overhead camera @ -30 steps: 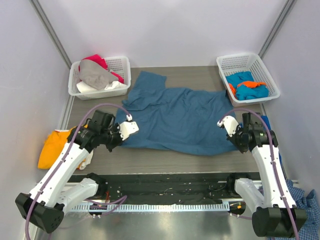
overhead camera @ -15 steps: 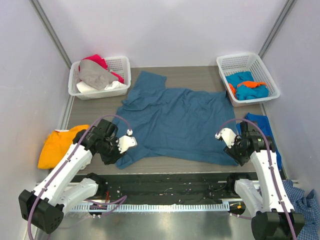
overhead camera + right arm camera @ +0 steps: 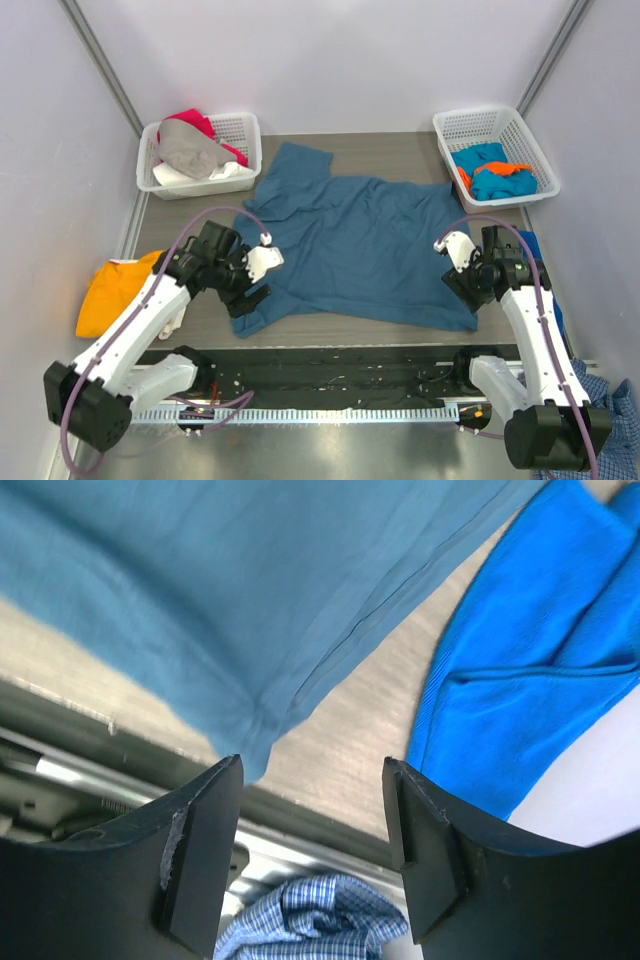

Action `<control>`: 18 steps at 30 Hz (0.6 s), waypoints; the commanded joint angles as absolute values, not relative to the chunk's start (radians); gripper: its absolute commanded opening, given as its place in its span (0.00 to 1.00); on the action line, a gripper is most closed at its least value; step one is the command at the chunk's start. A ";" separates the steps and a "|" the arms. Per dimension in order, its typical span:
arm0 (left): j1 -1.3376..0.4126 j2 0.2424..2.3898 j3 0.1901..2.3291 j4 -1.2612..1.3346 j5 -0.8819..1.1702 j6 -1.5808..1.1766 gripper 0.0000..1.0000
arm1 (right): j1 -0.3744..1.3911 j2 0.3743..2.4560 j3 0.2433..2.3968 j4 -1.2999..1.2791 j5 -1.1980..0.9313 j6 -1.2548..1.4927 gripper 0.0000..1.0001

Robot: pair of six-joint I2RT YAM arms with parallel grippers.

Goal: Fold and stack the t-shirts
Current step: Flatten out the tshirt

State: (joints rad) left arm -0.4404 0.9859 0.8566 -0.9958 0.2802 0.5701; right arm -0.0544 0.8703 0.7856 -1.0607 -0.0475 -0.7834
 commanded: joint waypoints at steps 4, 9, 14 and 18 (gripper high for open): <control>-0.460 1.235 0.960 -0.926 0.468 0.549 0.81 | -0.057 0.905 0.821 -0.948 -0.035 -0.710 0.66; -0.499 1.319 0.939 -0.891 0.439 0.546 0.81 | -0.057 0.916 0.815 -0.940 -0.034 -0.709 0.66; -0.499 1.354 0.930 -0.815 0.394 0.548 0.80 | -0.057 0.914 0.818 -0.948 -0.044 -0.712 0.66; -0.499 1.403 0.948 -0.773 0.350 0.560 0.78 | -0.057 0.907 0.818 -0.959 -0.051 -0.719 0.66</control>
State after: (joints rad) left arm -0.4965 1.3666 0.9279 -0.8520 0.3874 0.5533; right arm -0.0544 0.9165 0.7906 -0.9710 -0.0437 -0.7258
